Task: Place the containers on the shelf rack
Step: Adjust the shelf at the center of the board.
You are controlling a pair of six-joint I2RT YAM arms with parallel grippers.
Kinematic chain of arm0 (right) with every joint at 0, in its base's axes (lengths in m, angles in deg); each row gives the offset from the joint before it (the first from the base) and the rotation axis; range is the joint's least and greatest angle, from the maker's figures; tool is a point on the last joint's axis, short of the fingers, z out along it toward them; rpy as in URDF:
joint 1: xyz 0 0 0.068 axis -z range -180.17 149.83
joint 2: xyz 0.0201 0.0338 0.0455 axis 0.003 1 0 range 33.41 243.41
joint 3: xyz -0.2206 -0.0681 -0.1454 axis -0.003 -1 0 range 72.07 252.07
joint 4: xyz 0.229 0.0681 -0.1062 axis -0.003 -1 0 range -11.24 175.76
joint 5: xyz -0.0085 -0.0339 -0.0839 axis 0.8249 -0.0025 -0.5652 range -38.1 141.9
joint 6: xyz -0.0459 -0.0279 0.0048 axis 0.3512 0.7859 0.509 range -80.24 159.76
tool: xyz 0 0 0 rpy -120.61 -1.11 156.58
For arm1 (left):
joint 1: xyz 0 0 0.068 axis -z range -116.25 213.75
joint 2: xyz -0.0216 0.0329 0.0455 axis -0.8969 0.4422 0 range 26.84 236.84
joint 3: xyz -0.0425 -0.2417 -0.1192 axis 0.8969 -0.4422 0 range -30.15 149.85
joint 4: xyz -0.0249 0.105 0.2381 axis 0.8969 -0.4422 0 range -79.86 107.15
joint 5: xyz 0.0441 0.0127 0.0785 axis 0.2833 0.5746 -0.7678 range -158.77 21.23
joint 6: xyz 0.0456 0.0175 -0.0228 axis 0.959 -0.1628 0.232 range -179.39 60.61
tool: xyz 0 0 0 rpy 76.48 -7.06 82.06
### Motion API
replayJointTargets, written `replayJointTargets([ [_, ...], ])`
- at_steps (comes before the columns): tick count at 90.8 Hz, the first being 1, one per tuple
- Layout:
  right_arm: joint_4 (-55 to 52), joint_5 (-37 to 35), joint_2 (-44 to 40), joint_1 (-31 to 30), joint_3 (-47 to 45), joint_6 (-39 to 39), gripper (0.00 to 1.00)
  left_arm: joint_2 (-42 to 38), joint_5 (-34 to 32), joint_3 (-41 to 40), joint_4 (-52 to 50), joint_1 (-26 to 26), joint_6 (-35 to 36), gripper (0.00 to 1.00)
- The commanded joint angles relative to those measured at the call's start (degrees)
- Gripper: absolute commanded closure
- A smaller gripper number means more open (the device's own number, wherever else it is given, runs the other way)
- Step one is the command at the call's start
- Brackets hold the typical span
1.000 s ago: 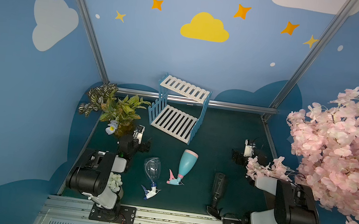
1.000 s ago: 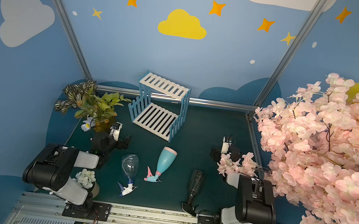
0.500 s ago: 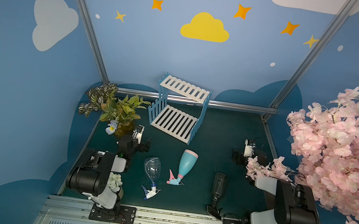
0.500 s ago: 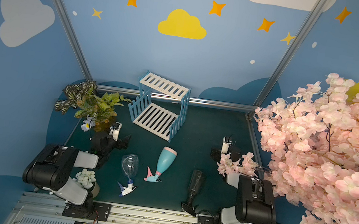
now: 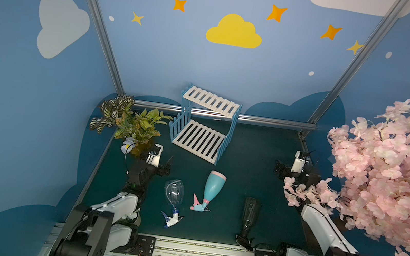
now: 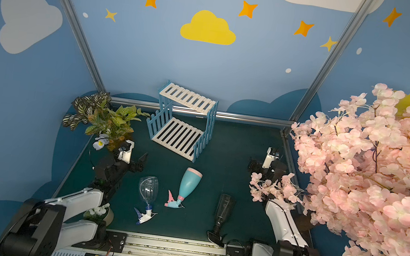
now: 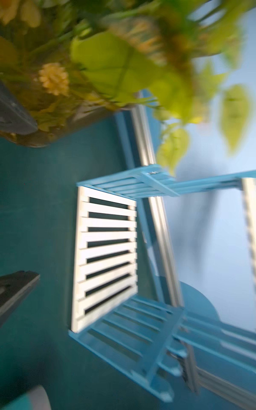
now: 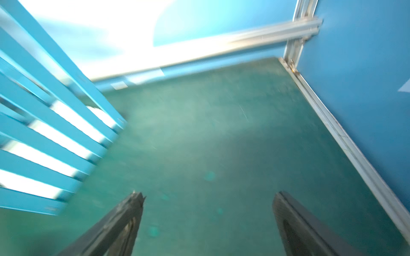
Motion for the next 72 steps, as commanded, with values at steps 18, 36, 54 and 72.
replayJointTargets([
  [18, -17.16, -13.35, -1.86, -27.13, 4.27, -9.52, 0.03, -12.05, -9.85, 6.47, -16.72, 13.59, -6.69, 0.0],
  [36, -14.63, -30.68, 9.13, -48.7, 12.45, -12.5, 0.02, -13.05, -11.19, 9.89, -25.18, 21.76, -9.63, 0.0],
  [54, -14.7, -39.03, 24.23, -53.79, 26.1, -17.31, 0.03, -12.3, -11.05, 10.08, -26.92, 23.92, -10.17, 0.0],
  [72, -15.6, -44.28, 36.57, -52.87, 36.49, -20.62, 0.03, -13.04, -11.46, 9.85, -28.47, 24.13, -10.19, 0.0],
])
